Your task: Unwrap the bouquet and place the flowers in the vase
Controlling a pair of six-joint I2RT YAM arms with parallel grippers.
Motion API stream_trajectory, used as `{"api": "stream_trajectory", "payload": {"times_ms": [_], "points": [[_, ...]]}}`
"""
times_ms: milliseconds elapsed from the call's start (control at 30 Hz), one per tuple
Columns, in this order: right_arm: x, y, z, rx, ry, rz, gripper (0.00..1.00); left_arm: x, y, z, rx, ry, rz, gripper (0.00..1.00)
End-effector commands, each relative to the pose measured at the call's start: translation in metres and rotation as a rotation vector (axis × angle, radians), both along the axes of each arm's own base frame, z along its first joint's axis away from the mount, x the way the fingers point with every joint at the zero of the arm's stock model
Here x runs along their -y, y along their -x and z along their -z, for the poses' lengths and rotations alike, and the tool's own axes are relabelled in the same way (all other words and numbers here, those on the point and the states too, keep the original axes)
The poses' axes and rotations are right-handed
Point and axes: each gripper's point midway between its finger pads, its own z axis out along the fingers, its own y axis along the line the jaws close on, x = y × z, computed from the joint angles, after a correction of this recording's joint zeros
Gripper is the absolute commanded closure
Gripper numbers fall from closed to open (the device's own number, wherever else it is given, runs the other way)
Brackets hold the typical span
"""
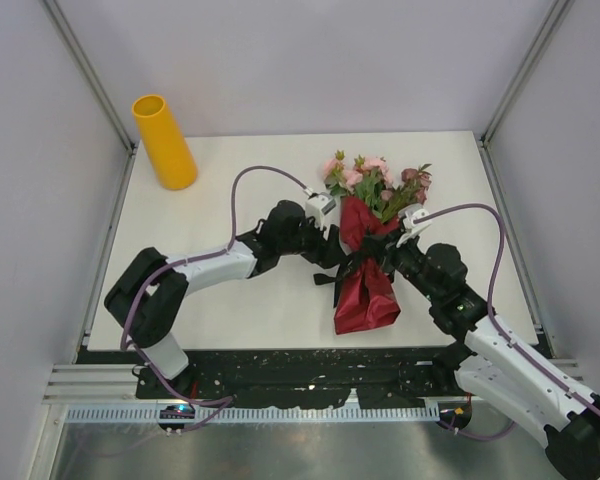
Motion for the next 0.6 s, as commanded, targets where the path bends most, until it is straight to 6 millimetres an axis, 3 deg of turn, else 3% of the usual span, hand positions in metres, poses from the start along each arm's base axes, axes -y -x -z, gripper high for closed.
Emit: {"api": "stream_trajectory", "payload": {"times_ms": [0, 333, 567], "points": [[0.003, 0.000, -0.018, 0.069, -0.018, 0.003, 0.95, 0.011, -0.003, -0.017, 0.060, 0.000, 0.083, 0.36], [0.003, 0.002, -0.025, 0.076, -0.035, 0.004, 0.95, 0.026, -0.006, 0.011, 0.022, -0.065, 0.131, 0.43], [0.004, 0.002, -0.029, 0.083, -0.039, 0.007, 0.95, 0.020, -0.012, 0.021, 0.036, -0.088, 0.083, 0.44]]}}
